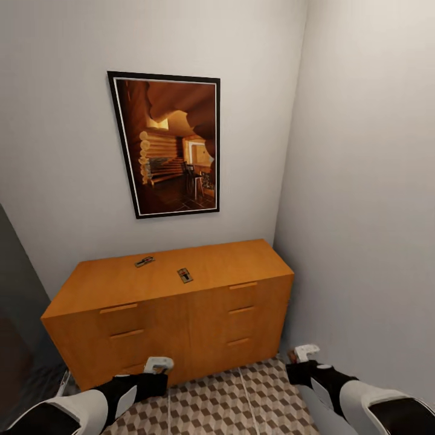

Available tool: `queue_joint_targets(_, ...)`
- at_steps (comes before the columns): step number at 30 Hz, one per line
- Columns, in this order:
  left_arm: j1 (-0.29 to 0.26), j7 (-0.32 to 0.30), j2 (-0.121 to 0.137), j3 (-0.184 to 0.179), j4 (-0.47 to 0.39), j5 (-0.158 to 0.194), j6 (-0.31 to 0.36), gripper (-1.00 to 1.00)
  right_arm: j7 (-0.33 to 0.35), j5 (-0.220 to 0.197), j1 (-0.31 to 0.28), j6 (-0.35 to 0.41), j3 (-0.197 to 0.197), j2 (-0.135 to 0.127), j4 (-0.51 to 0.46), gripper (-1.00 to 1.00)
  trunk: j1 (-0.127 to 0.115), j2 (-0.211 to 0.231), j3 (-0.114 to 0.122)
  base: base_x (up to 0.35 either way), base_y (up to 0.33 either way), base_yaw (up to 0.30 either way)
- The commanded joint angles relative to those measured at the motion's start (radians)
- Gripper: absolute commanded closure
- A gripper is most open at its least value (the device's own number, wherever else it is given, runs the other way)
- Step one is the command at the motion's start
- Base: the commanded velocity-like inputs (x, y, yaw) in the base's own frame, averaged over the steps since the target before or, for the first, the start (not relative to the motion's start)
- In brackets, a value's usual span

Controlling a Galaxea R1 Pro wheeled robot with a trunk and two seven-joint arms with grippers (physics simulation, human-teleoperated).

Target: Take the four mousetraps from the cabinet in the bathroom and place them on the bathroom floor. Make sure all four end up on the same floor surface, and ensure that at least two of them are either under or directly next to the same bathroom sink.

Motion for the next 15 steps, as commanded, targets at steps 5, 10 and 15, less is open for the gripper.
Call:
queue_joint_targets(5, 0.040, 0.079, 0.016, -0.004, 0.008, 0.015, -0.012, 1.00, 0.003, -0.005, 0.038, -0.022, 0.006, -0.003, 0.003, 1.00, 0.001, -0.002, -0.002, 0.000, 0.000, 0.000)
queue_joint_targets(10, 0.104, 0.181, 0.047, -0.003, 0.009, 0.138, -0.102, 1.00, 0.002, 0.005, 0.076, -0.029, 0.006, -0.002, 0.003, 1.00, 0.001, -0.002, -0.002, 0.000, 0.000, 0.000)
queue_joint_targets(15, 0.119, 0.194, 0.057, -0.004, 0.009, 0.231, -0.118, 1.00, 0.002, 0.005, 0.084, -0.029, 0.006, -0.002, 0.003, 1.00, 0.001, -0.002, -0.002, 0.000, 0.000, 0.000)
